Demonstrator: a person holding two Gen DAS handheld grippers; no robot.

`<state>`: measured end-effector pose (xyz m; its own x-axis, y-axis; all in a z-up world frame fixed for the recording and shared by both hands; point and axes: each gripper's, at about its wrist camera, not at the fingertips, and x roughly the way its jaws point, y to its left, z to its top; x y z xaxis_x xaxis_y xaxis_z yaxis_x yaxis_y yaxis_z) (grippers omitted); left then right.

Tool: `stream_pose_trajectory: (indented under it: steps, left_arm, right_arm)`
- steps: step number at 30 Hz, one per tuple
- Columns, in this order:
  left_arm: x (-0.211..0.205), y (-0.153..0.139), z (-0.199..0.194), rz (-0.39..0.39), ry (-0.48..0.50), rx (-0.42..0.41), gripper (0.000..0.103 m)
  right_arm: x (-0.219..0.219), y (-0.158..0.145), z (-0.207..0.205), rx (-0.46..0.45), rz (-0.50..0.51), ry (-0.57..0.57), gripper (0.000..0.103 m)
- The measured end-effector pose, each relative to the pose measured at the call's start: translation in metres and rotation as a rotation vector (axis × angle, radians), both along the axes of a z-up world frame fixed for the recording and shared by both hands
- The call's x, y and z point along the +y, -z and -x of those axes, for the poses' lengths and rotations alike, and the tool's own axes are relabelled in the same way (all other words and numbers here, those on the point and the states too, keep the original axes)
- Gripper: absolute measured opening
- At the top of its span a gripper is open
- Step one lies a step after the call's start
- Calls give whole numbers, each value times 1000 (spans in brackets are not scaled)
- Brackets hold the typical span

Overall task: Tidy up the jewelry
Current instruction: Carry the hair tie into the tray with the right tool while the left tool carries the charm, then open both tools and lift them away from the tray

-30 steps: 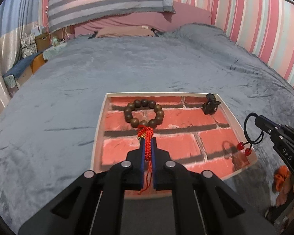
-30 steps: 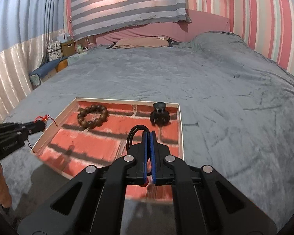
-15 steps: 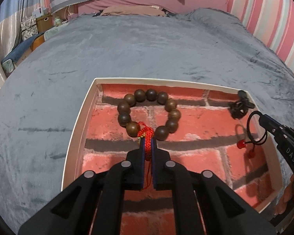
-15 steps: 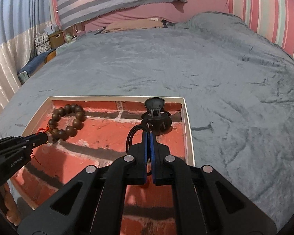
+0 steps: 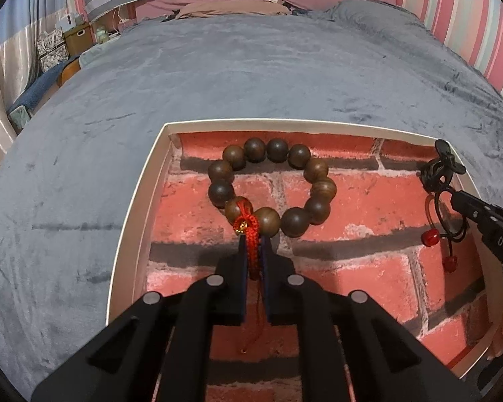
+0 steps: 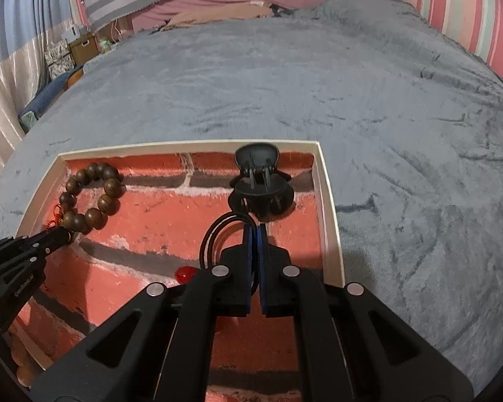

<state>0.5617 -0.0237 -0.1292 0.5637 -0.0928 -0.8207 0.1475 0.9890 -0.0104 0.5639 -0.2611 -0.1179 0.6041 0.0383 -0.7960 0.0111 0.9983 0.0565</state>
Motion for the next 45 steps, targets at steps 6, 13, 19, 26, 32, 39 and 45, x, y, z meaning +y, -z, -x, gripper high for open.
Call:
stream_pose_trajectory:
  steps: [6, 13, 19, 26, 32, 39, 45]
  left_arm:
    - [-6, 0, 0, -49, 8, -3, 10]
    - [-7, -2, 4, -64, -6, -9, 54]
    - [-5, -26, 19, -48, 13, -52, 65]
    - [26, -90, 62, 79, 8, -149, 89]
    - [63, -132, 117, 106, -5, -215, 93]
    - [80, -150, 188, 62, -24, -257, 96]
    - [71, -155, 239, 44, -21, -279, 96]
  right_arm:
    - [1, 10, -6, 58, 7, -10, 4]
    - [1, 13, -9, 86, -1, -33, 10]
    - [1, -8, 5, 21, -9, -46, 47]
    - [-23, -66, 54, -119, -80, -17, 96]
    - [-44, -99, 113, -187, -81, -8, 99]
    - [-66, -121, 190, -249, -34, 9, 99]
    - [-80, -128, 247, -268, -3, 25, 99]
